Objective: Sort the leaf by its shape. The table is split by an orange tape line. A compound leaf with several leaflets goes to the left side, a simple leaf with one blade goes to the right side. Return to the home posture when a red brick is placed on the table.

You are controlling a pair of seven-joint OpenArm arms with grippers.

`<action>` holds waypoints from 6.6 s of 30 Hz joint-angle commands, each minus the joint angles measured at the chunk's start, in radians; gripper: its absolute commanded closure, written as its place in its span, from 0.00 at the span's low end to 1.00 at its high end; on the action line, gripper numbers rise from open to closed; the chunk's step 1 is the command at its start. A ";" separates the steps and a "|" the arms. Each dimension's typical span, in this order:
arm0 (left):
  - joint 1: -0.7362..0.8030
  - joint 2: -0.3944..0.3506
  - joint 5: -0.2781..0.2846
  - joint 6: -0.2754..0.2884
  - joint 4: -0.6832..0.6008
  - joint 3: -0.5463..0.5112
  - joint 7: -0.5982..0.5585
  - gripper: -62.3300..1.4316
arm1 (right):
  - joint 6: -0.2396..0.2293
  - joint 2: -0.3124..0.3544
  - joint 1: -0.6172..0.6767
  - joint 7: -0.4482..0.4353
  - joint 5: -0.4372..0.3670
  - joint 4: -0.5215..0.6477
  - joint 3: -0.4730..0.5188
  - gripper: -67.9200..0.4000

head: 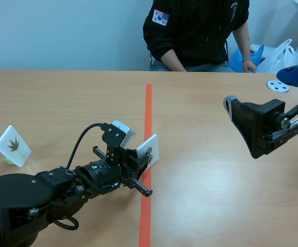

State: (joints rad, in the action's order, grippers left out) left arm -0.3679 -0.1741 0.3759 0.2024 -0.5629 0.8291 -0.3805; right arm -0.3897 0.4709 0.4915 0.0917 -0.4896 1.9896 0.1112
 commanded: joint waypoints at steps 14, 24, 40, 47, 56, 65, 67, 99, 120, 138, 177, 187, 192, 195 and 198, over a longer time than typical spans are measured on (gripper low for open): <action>0.024 0.002 0.006 -0.059 -0.021 -0.126 -0.013 0.89 | 0.000 0.000 -0.010 -0.012 -0.011 0.002 0.012 0.00; 0.111 -0.095 0.002 -0.089 -0.076 -0.363 -0.022 0.89 | 0.000 0.000 -0.010 -0.012 -0.011 0.002 0.012 0.00; 0.262 -0.257 0.006 -0.112 -0.123 -0.573 -0.023 0.89 | -0.001 0.000 -0.029 -0.008 -0.011 0.002 0.012 0.00; 0.271 -0.258 0.006 -0.139 -0.123 -0.584 -0.022 0.89 | -0.001 0.000 -0.029 -0.008 -0.011 0.002 0.012 0.00; 0.272 -0.258 0.006 -0.137 -0.131 -0.583 -0.020 0.37 | -0.001 0.000 -0.029 -0.009 -0.011 0.002 0.012 0.00; 0.280 -0.259 0.006 -0.098 -0.164 -0.583 -0.019 0.18 | -0.001 0.000 -0.029 -0.009 -0.011 0.002 0.012 0.00; 0.294 -0.259 0.006 -0.098 -0.195 -0.583 -0.018 0.18 | -0.001 0.000 -0.029 -0.009 -0.011 0.002 0.012 0.00; 0.906 -0.341 0.006 0.082 -1.321 -0.925 0.106 0.18 | -0.001 0.000 -0.029 -0.008 -0.011 0.002 0.012 0.00; 0.908 -0.341 0.006 0.082 -1.318 -0.925 0.112 0.18 | -0.001 0.000 -0.029 -0.008 -0.011 0.002 0.012 0.00; 0.908 -0.341 0.006 0.082 -1.318 -0.925 0.112 0.18 | -0.001 0.000 -0.029 -0.008 -0.011 0.002 0.012 0.00; 0.908 -0.341 0.005 0.082 -1.318 -0.925 0.112 0.18 | -0.079 0.095 -0.189 0.025 -0.011 -0.350 -0.062 0.00; 0.908 -0.339 0.002 0.081 -1.318 -0.925 0.112 0.18 | -0.237 0.119 -0.448 -0.024 0.075 -0.613 -0.348 0.00; 0.908 -0.339 0.002 0.081 -1.318 -0.925 0.112 0.18 | -0.236 0.098 -0.557 -0.075 0.180 -0.694 -0.487 0.00; 0.908 -0.339 0.002 0.081 -1.318 -0.925 0.112 0.18 | -0.235 0.065 -0.619 -0.098 0.210 -0.753 -0.560 0.00; 0.908 -0.339 0.002 0.081 -1.318 -0.925 0.112 0.18 | -0.226 0.019 -0.672 -0.121 0.237 -0.819 -0.621 0.00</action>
State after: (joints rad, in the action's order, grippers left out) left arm 0.5484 -0.5179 0.3706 0.2882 -1.8751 -0.0986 -0.2546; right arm -0.6205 0.4992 -0.1608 -0.0082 -0.2462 1.1637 -0.5171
